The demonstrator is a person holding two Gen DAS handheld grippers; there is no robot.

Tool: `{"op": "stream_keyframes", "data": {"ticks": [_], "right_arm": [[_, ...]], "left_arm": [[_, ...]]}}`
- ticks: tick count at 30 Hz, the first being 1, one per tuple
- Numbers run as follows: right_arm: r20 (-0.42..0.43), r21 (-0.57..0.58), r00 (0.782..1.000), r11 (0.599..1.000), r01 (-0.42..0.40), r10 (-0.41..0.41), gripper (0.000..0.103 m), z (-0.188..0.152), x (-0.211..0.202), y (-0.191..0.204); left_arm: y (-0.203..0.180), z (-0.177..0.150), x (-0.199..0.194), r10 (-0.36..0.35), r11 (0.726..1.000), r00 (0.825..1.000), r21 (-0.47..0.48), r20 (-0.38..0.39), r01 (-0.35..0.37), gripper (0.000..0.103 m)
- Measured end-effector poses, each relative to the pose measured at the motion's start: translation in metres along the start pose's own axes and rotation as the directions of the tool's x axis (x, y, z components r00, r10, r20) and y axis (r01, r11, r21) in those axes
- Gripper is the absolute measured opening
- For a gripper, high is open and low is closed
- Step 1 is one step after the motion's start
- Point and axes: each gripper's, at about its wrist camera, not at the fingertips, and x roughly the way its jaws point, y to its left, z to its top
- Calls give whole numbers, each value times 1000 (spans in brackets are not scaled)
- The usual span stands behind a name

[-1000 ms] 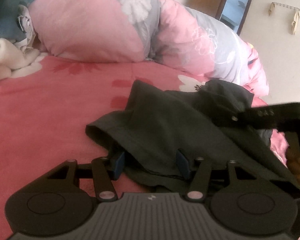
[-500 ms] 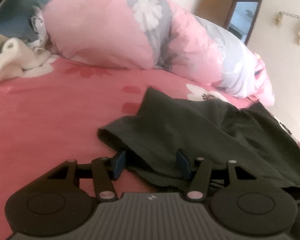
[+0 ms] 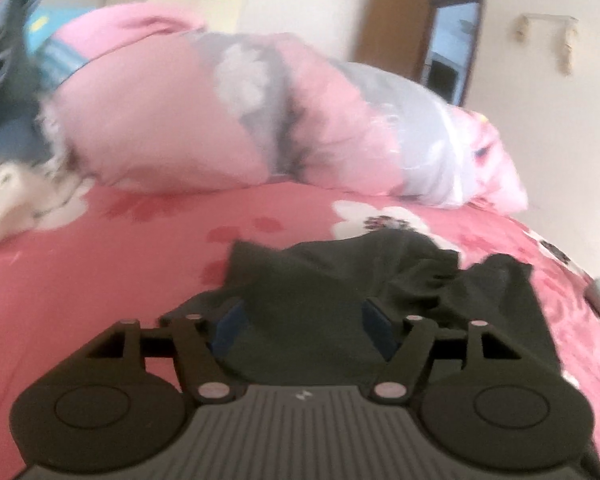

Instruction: Fold clothes

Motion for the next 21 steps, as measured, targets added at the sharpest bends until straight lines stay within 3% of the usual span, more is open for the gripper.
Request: {"op": "stream_keyframes", "data": {"ticks": [3, 4, 5, 6, 11, 13, 15, 16, 17, 18, 19, 20, 21], "right_arm": [[124, 44, 992, 999, 8, -14, 69, 13, -30, -22], [171, 72, 985, 997, 11, -23, 75, 19, -37, -32], [217, 100, 976, 995, 12, -33, 87, 26, -45, -42], [253, 131, 966, 991, 19, -52, 90, 34, -47, -52], [329, 318, 930, 946, 58, -167, 90, 89, -24, -112], [322, 392, 924, 917, 68, -206, 90, 108, -1, -137], [292, 433, 934, 899, 65, -208, 88, 122, 26, -157], [270, 447, 945, 893, 48, -186, 86, 124, 39, -164], [246, 459, 957, 888, 25, -154, 75, 125, 52, -171], [227, 470, 965, 883, 7, -128, 57, 124, 59, -175], [212, 478, 971, 878, -8, -107, 45, 120, 65, -177], [208, 477, 974, 879, -19, -91, 20, 115, 66, -175], [208, 472, 975, 881, -30, -78, 5, 109, 65, -173]], "left_arm": [[-18, 1, 4, -27, 999, 1000, 46, -13, 28, 73], [-24, 1, 8, -36, 998, 999, 58, -25, 37, 73], [-30, 0, 11, -42, 997, 998, 69, -40, 45, 73], [-34, -2, 15, -44, 996, 998, 80, -54, 48, 73], [-49, -15, 29, -19, 991, 992, 127, -124, 35, 73], [-50, -20, 34, 0, 990, 988, 140, -155, 22, 73], [-49, -23, 37, 17, 989, 983, 147, -180, 10, 73], [-48, -25, 37, 24, 989, 981, 150, -191, 5, 73], [-48, -26, 37, 29, 988, 980, 152, -197, 1, 73], [-47, -26, 38, 35, 988, 979, 155, -201, -3, 73], [-47, -27, 39, 40, 987, 978, 159, -205, -7, 73], [-46, -27, 39, 43, 987, 977, 162, -208, -9, 73], [-46, -28, 39, 44, 986, 977, 164, -211, -9, 73]]}}
